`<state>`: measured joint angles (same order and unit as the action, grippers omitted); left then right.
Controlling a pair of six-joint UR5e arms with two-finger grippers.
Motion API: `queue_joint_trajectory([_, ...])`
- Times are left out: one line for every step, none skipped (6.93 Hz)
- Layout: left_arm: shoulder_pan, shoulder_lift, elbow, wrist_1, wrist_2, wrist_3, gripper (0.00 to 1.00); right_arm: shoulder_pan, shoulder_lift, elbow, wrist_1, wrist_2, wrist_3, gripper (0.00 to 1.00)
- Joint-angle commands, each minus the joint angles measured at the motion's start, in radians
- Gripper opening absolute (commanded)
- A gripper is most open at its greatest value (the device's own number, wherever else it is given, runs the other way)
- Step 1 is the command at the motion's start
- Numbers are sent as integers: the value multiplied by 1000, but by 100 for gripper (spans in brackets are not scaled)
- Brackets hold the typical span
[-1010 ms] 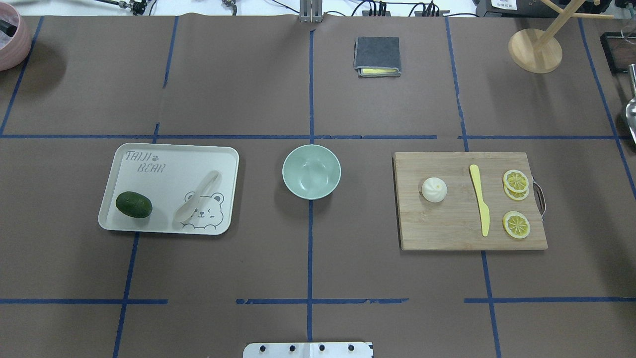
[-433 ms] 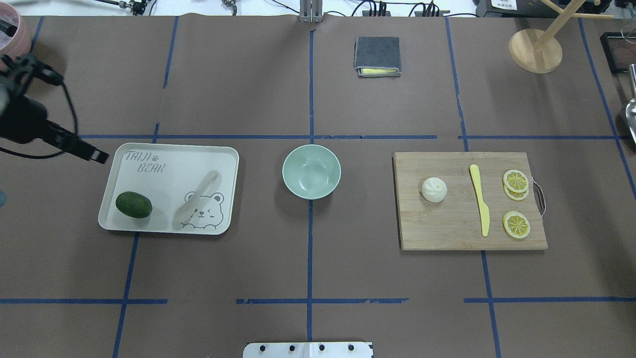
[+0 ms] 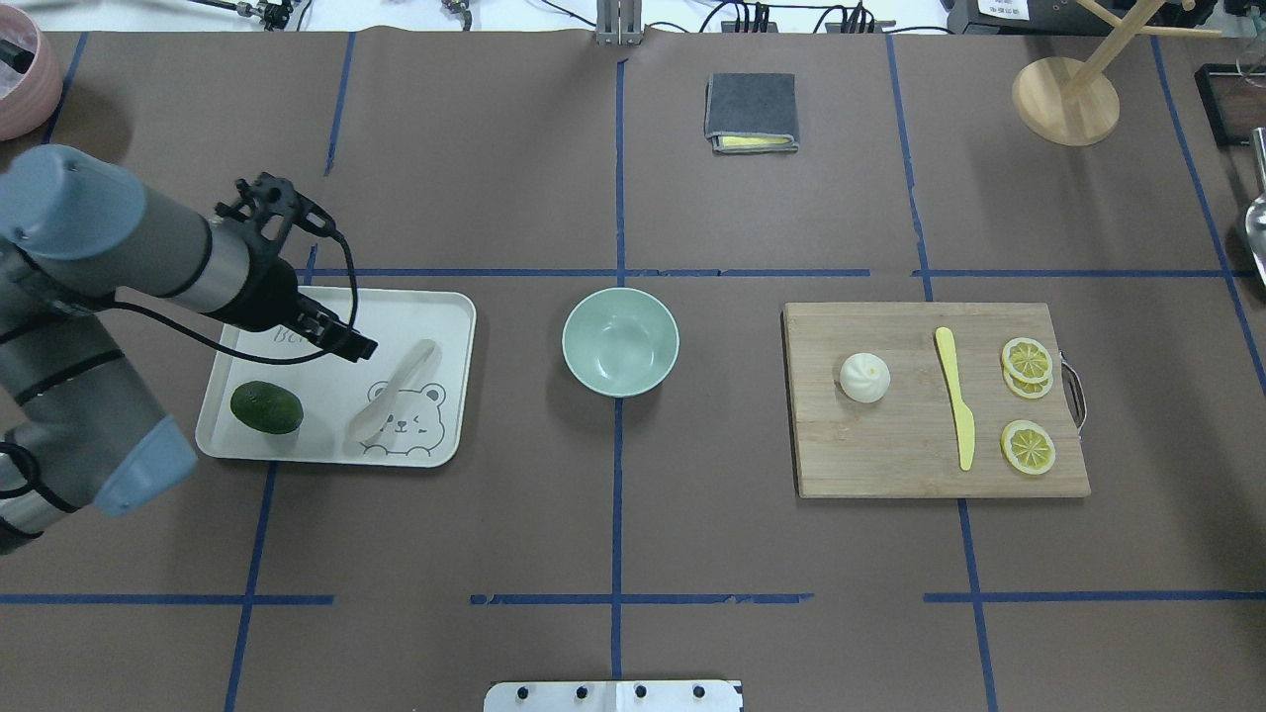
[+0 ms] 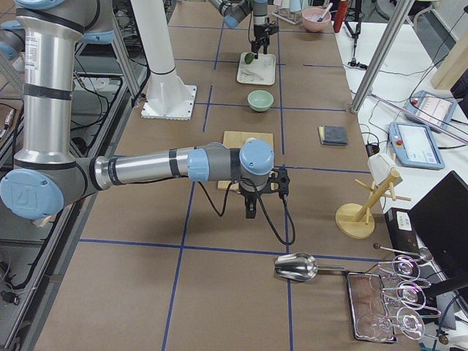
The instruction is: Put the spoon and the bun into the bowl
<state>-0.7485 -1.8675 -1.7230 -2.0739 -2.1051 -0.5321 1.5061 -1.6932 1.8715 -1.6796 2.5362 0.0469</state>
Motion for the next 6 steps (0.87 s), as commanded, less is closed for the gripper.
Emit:
queue_joint_trajectory([81,-48,68,0,26,3,99,-29,0,0,0,9,4,100])
queue_joint_trajectory([95,-50,78,2,80,4,98,-50,0,3,0,9,2,100])
queue_joint_trajectory([101,-49,79,3,114,9,96,-76,0,9,0,1,-1,100])
queue_joint_trajectory([104,-47,80,5,114,9,93,-76,0,11,0,0,-1,100])
queue_joint_trajectory([104,-48,83,6,114,9,86,-78,0,11,0,-2,1,100])
queue_joint_trajectory([104,-50,98,5,115,10,85,-78,-2,9,0,-4,1,100])
